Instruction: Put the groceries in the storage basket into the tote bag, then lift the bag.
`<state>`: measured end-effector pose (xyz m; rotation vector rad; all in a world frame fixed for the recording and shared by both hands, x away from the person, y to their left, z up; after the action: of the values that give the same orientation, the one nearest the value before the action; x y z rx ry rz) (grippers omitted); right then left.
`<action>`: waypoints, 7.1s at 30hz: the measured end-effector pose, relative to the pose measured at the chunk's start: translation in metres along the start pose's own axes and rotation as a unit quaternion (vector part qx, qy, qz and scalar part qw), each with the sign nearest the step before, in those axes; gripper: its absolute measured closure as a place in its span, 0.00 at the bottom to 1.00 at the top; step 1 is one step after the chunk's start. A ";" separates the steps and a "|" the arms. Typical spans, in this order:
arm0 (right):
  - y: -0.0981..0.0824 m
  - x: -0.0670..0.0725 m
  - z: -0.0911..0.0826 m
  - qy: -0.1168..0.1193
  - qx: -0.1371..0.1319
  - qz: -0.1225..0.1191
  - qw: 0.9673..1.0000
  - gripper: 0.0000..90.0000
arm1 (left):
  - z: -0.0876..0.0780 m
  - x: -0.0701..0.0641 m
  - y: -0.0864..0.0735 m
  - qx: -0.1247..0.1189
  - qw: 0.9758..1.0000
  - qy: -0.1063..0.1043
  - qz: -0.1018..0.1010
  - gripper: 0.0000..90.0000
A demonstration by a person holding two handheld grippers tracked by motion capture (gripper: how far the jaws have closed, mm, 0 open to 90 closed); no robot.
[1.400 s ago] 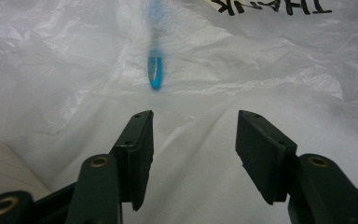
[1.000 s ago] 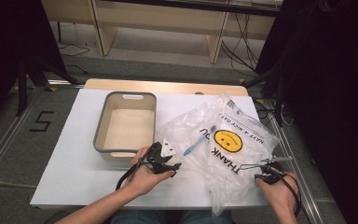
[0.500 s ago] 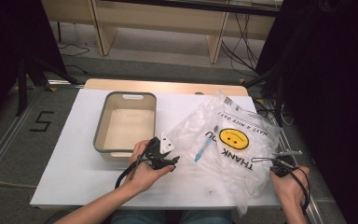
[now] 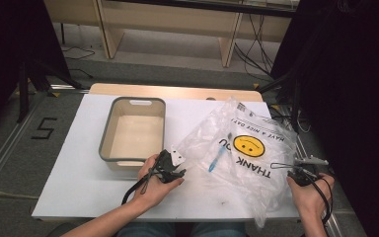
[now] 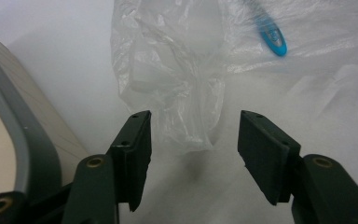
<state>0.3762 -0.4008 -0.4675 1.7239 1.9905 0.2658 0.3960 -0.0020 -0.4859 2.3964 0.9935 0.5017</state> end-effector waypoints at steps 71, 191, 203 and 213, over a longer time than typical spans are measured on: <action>0.000 0.054 0.001 0.085 -0.003 -0.115 0.990 1.00 | -0.013 -0.051 0.003 0.087 0.987 -0.129 0.041 1.00; -0.052 0.044 -0.009 0.177 0.086 -0.132 0.971 0.98 | 0.008 -0.049 -0.020 0.070 0.990 -0.121 0.033 0.95; -0.046 0.042 -0.014 0.177 0.061 -0.113 0.976 1.00 | 0.000 -0.050 -0.018 0.048 0.989 -0.124 0.059 0.99; -0.038 0.033 -0.026 0.157 0.010 -0.090 0.983 1.00 | -0.024 -0.040 -0.004 -0.025 0.992 -0.108 0.057 0.99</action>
<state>0.3281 -0.3717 -0.4699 1.5791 2.3644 0.4809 0.3547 -0.0217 -0.4744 2.4109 0.7457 0.2953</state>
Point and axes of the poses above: each handheld gripper's, and its own axes: z roughly forward along the jaws, y roughly out of its top, x roughly to its left, the point moved 4 cm from there along z, roughly forward along the jaws, and after that the axes turned 11 degrees about x, right-handed, at the moved point
